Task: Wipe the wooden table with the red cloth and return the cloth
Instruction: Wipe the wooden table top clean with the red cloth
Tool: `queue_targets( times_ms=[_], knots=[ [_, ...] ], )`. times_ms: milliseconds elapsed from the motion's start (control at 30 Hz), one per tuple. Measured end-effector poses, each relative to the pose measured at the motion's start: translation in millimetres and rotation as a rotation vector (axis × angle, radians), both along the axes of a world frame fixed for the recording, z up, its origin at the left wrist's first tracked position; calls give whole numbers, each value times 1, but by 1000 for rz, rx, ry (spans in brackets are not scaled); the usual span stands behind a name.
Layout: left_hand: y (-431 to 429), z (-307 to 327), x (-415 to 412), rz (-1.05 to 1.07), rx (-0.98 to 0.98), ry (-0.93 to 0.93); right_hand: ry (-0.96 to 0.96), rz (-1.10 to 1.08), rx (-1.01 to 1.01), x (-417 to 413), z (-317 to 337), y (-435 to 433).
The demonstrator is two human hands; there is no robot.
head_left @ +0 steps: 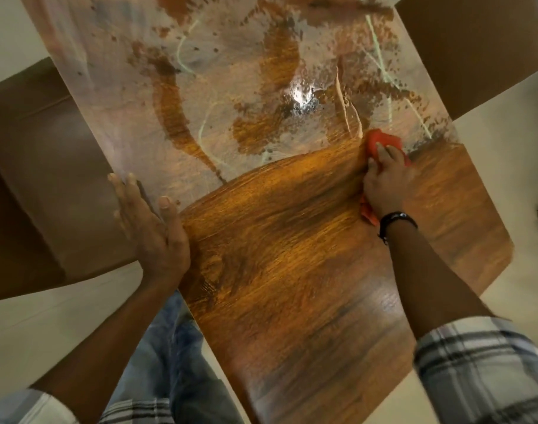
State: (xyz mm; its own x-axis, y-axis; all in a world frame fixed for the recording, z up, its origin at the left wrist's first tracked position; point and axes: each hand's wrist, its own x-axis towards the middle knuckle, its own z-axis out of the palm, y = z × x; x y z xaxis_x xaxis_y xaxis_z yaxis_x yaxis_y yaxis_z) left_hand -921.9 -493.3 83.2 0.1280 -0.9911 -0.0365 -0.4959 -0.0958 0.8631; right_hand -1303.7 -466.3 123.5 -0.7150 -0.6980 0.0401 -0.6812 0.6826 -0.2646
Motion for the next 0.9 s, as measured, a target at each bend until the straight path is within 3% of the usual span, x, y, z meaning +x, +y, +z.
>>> queue_targets(
  times_ms=[133, 267, 400, 533, 633, 733, 800, 900],
  knots=[
    [-1, -2, 1, 21, -12, 122, 68, 319, -59, 120, -10, -11],
    [0, 6, 9, 111, 49, 499, -36, 710, -30, 258, -7, 19],
    [5, 12, 28, 113, 155, 616, -44, 1029, 47, 278, -6, 36],
    [8, 14, 41, 48, 205, 570, 33, 830, 14, 185, -6, 6],
    [10, 14, 43, 44, 188, 572, 65, 470, -21, 91, -8, -18],
    [12, 16, 41, 63, 201, 566, -22, 117, -36, 69, -6, -37],
    [13, 15, 42, 65, 250, 564, 4, 158, -38, 108, -5, -45],
    [12, 15, 43, 94, 301, 570, 4, 450, -85, 202, -7, -37]
  ],
)
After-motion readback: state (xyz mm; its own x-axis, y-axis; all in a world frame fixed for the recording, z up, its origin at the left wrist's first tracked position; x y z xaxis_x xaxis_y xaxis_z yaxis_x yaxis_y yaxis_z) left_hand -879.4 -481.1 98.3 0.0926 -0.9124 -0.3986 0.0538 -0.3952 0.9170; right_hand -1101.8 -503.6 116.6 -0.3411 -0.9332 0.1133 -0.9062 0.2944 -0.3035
